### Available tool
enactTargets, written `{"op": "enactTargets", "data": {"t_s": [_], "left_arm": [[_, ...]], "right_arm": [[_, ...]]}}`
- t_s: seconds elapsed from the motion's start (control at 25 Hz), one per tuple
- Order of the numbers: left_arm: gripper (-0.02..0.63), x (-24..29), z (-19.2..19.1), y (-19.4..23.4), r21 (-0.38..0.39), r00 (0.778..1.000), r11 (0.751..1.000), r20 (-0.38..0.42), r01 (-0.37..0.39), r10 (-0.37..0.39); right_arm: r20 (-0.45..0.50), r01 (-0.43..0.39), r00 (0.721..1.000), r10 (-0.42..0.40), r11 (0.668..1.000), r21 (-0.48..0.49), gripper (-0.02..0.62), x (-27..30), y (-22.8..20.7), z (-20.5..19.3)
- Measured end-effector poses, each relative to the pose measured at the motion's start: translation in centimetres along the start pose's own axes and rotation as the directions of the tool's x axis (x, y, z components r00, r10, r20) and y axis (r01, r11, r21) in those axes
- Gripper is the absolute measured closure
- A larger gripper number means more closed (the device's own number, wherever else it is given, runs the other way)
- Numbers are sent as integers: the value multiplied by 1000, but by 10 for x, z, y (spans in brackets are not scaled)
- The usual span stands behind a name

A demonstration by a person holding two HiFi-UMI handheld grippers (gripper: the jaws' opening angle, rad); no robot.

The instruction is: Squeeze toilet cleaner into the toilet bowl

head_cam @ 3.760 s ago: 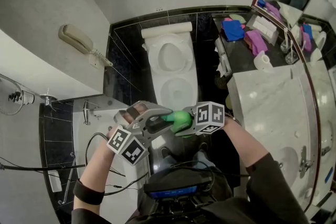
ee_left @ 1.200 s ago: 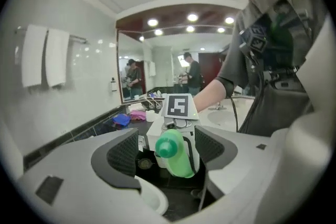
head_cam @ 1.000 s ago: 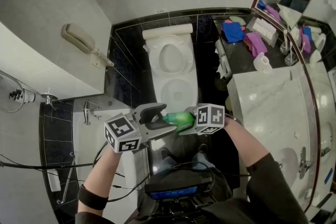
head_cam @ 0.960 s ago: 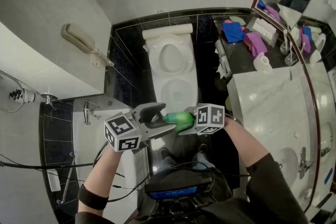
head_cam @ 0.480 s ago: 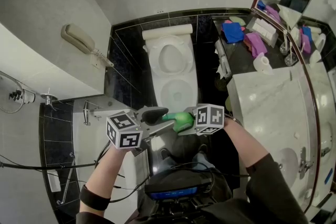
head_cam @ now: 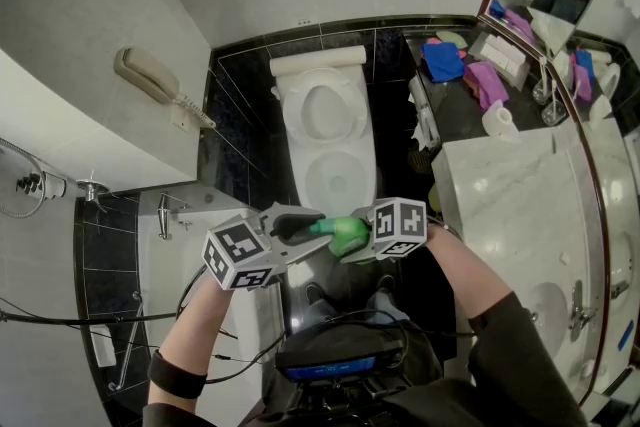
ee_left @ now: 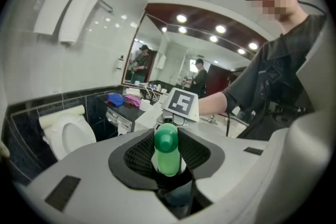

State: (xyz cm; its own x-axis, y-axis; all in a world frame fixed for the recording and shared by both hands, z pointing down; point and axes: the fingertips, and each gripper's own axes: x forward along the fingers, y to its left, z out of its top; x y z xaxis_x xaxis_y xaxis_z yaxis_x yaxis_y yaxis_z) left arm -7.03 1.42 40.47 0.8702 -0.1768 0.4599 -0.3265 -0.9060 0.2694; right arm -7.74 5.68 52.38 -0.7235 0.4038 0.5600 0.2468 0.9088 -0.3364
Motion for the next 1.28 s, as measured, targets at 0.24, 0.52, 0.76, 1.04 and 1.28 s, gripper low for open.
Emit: {"op": "enactTargets", "data": {"t_s": [0.24,0.52,0.76,1.04,1.28], "left_arm": [[482,2,-7,-20,527,994,849,-109,43,18],[480,5,-7,-27,720,993,694,-66,-19,96],[315,7,-7,-25,601,995,798,-47,-40,85],[260,-9,22,-6,219,987,968,128,-124,97],[252,-13,19,12,-16,981,998,180,-68,69]], "right_arm": [[17,-66,998,66,998,12,405,7,9,-4],[27,-106,994,106,994,23,407,5,17,-5],[33,-74,997,73,997,24,405,5,12,-4],[28,89,996,-89,996,-10,405,0,-15,-8],[39,241,970,-239,970,-33,404,-10,-35,2]]}}
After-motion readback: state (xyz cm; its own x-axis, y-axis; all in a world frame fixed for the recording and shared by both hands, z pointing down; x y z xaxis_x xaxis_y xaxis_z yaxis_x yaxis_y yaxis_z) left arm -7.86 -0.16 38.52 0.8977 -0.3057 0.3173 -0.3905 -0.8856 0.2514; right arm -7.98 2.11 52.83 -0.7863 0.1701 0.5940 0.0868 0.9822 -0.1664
